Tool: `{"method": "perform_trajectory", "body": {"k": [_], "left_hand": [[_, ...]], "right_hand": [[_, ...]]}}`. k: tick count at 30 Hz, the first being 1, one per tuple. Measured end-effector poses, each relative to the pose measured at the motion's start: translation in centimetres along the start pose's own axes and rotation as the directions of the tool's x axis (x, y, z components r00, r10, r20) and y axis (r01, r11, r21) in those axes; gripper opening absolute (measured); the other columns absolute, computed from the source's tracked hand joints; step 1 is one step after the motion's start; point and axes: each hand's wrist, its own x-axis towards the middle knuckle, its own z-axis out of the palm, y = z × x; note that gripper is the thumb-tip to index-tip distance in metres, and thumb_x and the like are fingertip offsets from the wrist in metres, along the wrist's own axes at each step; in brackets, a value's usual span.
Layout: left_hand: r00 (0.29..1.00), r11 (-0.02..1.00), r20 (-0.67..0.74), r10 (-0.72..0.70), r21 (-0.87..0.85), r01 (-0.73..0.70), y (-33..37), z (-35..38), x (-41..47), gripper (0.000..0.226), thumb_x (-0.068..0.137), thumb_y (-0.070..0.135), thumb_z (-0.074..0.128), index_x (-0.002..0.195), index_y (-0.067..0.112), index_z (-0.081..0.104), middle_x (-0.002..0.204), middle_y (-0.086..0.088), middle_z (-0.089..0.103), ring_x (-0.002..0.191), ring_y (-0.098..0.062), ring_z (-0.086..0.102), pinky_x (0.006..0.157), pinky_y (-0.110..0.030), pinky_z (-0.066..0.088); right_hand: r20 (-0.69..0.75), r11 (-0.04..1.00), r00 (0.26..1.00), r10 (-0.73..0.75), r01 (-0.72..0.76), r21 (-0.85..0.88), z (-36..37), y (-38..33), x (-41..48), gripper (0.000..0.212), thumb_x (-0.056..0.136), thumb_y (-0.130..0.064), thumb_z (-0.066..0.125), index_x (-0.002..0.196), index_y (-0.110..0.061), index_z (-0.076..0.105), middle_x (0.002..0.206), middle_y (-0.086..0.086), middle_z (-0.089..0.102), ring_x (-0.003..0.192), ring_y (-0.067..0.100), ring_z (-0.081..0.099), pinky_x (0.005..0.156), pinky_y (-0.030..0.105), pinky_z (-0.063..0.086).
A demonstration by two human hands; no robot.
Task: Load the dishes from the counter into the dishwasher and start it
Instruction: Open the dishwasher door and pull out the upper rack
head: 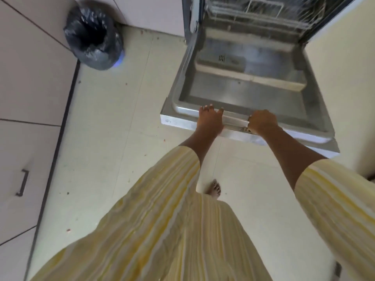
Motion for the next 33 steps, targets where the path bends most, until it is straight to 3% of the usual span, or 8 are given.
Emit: {"method": "perform_trajectory", "body": {"k": [5, 10, 17, 23, 29, 33], "left_hand": [[0.988, 0.999, 0.154, -0.014, 0.051, 0.006, -0.3, 9.8, 2.1, 0.072, 0.094, 0.041, 0.047, 0.149, 0.011, 0.012, 0.150, -0.030, 0.016, 0.141, -0.039, 0.016, 0.115, -0.045, 0.010], [0.975, 0.998, 0.220, -0.020, 0.065, 0.006, -1.1, 17.8, 4.2, 0.075, 0.095, 0.040, 0.046, 0.149, 0.009, 0.004, 0.151, -0.032, 0.009, 0.142, -0.039, 0.009, 0.115, -0.045, 0.007], [0.945, 1.000, 0.328, -0.004, 0.019, -0.003, -2.7, 26.1, 8.9, 0.072, 0.096, 0.036, 0.043, 0.150, 0.012, 0.000, 0.152, -0.029, 0.003, 0.142, -0.040, 0.008, 0.116, -0.043, 0.008], [0.927, 0.999, 0.374, -0.005, -0.039, 0.021, -4.3, 29.3, 10.7, 0.070, 0.095, 0.030, 0.039, 0.150, 0.022, -0.004, 0.157, -0.015, -0.002, 0.145, -0.028, 0.000, 0.114, -0.051, -0.004], [0.911, 0.999, 0.410, -0.040, 0.007, 0.041, -3.4, 29.5, 10.4, 0.079, 0.091, 0.027, 0.042, 0.149, 0.020, -0.011, 0.155, -0.020, -0.011, 0.144, -0.032, -0.008, 0.113, -0.050, -0.012], [0.891, 0.997, 0.453, -0.023, -0.057, 0.055, -3.1, 25.5, 9.8, 0.068, 0.093, 0.026, 0.035, 0.150, 0.024, -0.002, 0.157, -0.008, 0.008, 0.145, -0.024, 0.005, 0.111, -0.057, -0.009]], "right_hand": [[0.050, 0.997, 0.998, 0.046, -0.049, 0.065, 8.5, -1.2, 3.4, 0.029, 0.086, -0.010, 0.054, 0.112, 0.000, 0.062, 0.117, 0.019, 0.062, 0.113, 0.033, 0.056, 0.092, 0.033, 0.046], [0.095, 0.997, 0.993, -0.072, 0.069, 0.034, 17.2, -2.2, 6.9, 0.031, 0.087, -0.015, 0.049, 0.113, -0.010, 0.064, 0.115, 0.013, 0.062, 0.110, 0.032, 0.057, 0.090, 0.032, 0.046], [0.169, 0.993, 0.978, -0.119, 0.114, 0.042, 26.7, -3.2, 12.4, 0.040, 0.089, -0.011, 0.048, 0.128, -0.006, 0.046, 0.127, 0.015, 0.053, 0.118, 0.032, 0.051, 0.094, 0.033, 0.042], [0.260, 0.990, 0.961, -0.097, 0.066, 0.123, 30.4, -3.8, 14.5, 0.057, 0.091, -0.013, 0.046, 0.143, -0.006, 0.024, 0.148, 0.017, 0.027, 0.127, 0.034, 0.042, 0.103, 0.035, 0.037], [0.282, 0.976, 0.959, -0.035, -0.028, 0.214, 30.9, -4.3, 14.8, 0.057, 0.090, -0.011, 0.047, 0.142, -0.008, 0.026, 0.148, 0.015, 0.028, 0.130, 0.033, 0.037, 0.102, 0.038, 0.037], [0.420, 0.984, 0.906, -0.052, -0.026, 0.177, 28.1, -3.9, 12.6, 0.079, 0.091, -0.020, 0.048, 0.149, -0.015, -0.005, 0.158, -0.001, -0.007, 0.145, 0.029, 0.000, 0.115, 0.043, 0.012]]}}
